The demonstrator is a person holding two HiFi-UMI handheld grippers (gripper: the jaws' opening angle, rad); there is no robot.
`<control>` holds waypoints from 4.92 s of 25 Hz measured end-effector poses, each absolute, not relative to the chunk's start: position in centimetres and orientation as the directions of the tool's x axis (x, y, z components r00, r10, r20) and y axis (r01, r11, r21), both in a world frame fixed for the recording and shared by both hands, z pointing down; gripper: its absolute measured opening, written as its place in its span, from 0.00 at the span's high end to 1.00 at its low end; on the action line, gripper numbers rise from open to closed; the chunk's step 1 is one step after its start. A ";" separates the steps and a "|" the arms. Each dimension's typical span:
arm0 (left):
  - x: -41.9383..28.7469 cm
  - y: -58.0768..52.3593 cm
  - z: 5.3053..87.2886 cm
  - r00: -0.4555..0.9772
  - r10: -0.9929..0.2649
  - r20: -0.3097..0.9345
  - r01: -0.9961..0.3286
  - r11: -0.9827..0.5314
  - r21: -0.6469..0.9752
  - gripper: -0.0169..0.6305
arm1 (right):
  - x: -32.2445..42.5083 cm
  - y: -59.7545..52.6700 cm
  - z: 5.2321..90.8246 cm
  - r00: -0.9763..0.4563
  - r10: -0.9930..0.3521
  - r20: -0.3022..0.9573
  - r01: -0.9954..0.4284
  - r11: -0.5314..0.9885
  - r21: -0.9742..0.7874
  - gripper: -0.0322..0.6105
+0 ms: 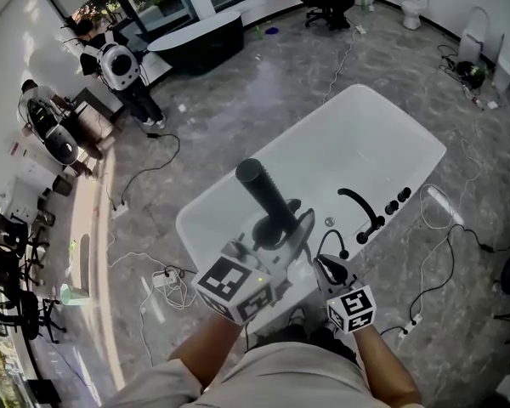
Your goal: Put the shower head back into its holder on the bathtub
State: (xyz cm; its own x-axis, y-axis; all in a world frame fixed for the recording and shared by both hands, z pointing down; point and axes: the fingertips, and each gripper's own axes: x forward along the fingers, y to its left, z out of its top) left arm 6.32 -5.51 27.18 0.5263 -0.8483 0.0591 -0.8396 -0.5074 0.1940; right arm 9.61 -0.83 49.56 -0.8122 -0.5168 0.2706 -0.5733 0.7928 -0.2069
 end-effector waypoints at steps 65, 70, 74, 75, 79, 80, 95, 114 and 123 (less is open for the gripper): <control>-7.6 -5.0 19.3 0.425 -0.894 -0.142 -0.712 -0.428 0.558 0.81 | 9.4 -4.6 68.3 -0.481 -0.619 0.621 -0.610 0.745 0.270 0.84; -10.0 -5.9 22.1 0.366 -0.929 -0.064 -0.756 -0.336 0.562 0.82 | 13.2 -5.0 67.1 -0.418 -0.660 0.624 -0.646 0.699 0.306 0.84; -10.7 -7.1 25.2 0.331 -0.944 0.001 -0.785 -0.275 0.555 0.82 | 16.1 -5.6 66.2 -0.383 -0.684 0.621 -0.674 0.667 0.319 0.84; -10.7 -7.3 26.0 0.327 -0.945 0.017 -0.796 -0.265 0.544 0.82 | 16.7 -5.6 66.1 -0.376 -0.689 0.620 -0.680 0.660 0.321 0.84; -10.4 -8.0 29.7 0.317 -0.944 0.090 -0.836 -0.234 0.496 0.82 | 18.0 -5.4 65.4 -0.356 -0.706 0.612 -0.702 0.634 0.323 0.84; -10.2 -8.3 30.5 0.314 -0.943 0.107 -0.845 -0.227 0.484 0.82 | 18.2 -5.5 65.1 -0.353 -0.710 0.609 -0.707 0.629 0.323 0.84; -6.7 -10.4 39.4 0.328 -0.899 0.289 -0.903 -0.208 0.376 0.82 | 23.1 -6.3 58.9 -0.274 -0.801 0.532 -0.804 0.495 0.330 0.84; 2.0 -10.7 43.2 0.480 -0.813 0.331 -0.859 -0.359 0.364 0.82 | 26.1 -4.9 40.5 -0.232 -0.928 0.291 -0.833 0.344 0.433 0.84; 7.1 -10.8 43.5 0.550 -0.759 0.348 -0.828 -0.444 0.342 0.82 | 29.4 -3.3 38.1 -0.158 -0.952 0.261 -0.838 0.269 0.475 0.84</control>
State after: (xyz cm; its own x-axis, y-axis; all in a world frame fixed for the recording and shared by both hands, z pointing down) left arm 7.12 -10.80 43.48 0.5501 -0.7592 0.3478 -0.8285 -0.4438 0.3415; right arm 29.35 -3.33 38.06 -0.1580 -0.9523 0.2611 -0.8376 0.2693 0.4752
